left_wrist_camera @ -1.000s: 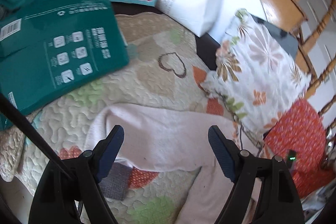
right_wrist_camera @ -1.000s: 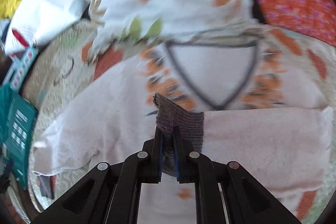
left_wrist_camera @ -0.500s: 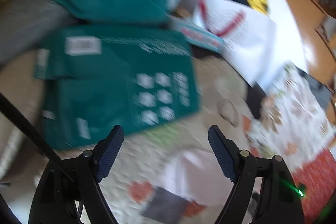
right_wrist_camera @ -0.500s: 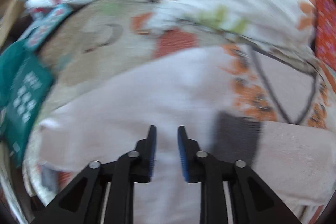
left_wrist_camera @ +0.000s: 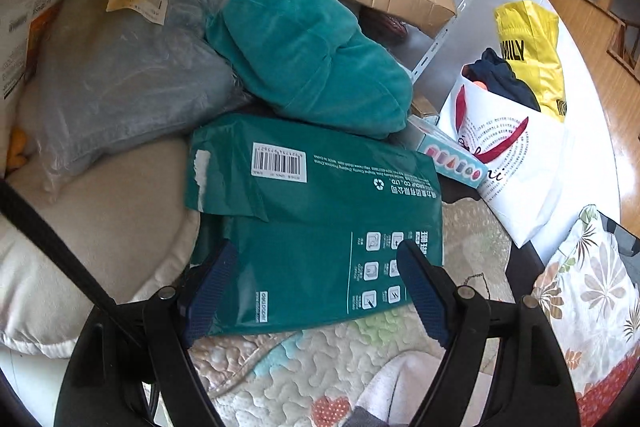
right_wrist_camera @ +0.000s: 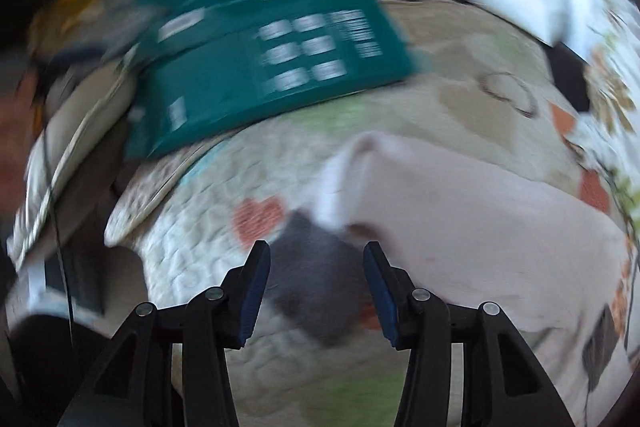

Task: Fold small clothes
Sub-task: 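Fold the grey-cuffed sleeve across the cardigan body with the right gripper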

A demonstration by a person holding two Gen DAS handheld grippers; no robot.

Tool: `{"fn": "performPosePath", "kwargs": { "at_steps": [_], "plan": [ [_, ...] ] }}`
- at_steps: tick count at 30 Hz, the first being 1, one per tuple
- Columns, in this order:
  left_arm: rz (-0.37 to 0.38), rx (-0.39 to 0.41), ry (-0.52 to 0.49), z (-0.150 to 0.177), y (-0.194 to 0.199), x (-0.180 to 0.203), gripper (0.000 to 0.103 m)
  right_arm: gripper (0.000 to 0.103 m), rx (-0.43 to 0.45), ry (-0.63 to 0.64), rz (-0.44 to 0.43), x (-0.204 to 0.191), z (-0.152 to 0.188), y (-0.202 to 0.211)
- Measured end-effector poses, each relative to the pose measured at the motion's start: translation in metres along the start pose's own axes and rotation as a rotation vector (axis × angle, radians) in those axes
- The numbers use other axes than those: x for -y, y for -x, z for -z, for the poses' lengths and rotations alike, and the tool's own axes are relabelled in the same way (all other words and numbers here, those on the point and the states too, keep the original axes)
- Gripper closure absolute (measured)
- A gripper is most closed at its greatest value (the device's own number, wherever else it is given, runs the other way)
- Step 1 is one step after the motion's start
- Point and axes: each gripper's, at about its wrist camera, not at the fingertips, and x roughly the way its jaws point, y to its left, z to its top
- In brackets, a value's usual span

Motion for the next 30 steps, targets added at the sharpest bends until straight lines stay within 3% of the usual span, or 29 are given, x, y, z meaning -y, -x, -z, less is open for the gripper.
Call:
{"fn": "performPosePath", "kwargs": {
  "at_steps": [2, 5, 6, 7, 8, 12, 16, 19, 23, 26, 30],
  "plan": [
    [0.003, -0.01, 0.001, 0.0, -0.002, 0.0, 0.022, 0.05, -0.031, 0.06, 0.006, -0.017, 0.01, -0.014],
    [0.005, -0.02, 0.004, 0.0, -0.003, 0.0, 0.022, 0.05, -0.062, 0.123, 0.088, -0.026, 0.021, -0.037],
    [0.005, -0.019, 0.005, 0.001, -0.003, 0.0, 0.022, 0.064, -0.046, 0.106, 0.083, -0.024, 0.02, -0.037],
    [0.005, -0.016, 0.006, 0.001, -0.002, 0.0, 0.022, 0.083, -0.051, 0.067, 0.073, -0.02, 0.017, -0.036],
    [0.006, -0.013, 0.007, 0.001, -0.001, 0.0, 0.022, 0.096, -0.053, 0.015, 0.06, -0.011, 0.012, -0.032],
    [0.013, -0.008, -0.015, 0.009, 0.001, 0.011, 0.022, 0.096, 0.069, -0.209, 0.009, 0.04, -0.008, 0.02],
    [0.042, -0.04, -0.093, 0.024, 0.001, 0.036, 0.022, 0.096, 0.233, -0.47, 0.004, 0.118, -0.001, 0.113],
    [0.098, -0.089, -0.148, 0.043, 0.006, 0.061, 0.022, 0.096, 0.295, -0.646, 0.042, 0.177, 0.032, 0.169],
    [0.19, -0.208, -0.233, 0.08, 0.01, 0.102, 0.022, 0.096, 0.309, -0.892, 0.202, 0.253, 0.12, 0.231],
    [0.245, -0.285, -0.289, 0.107, 0.011, 0.131, 0.022, 0.096, 0.25, -0.997, 0.381, 0.294, 0.185, 0.255],
    [0.281, -0.344, -0.398, 0.141, 0.013, 0.164, 0.022, 0.096, 0.152, -1.1, 0.516, 0.334, 0.252, 0.263]
  ]
}}
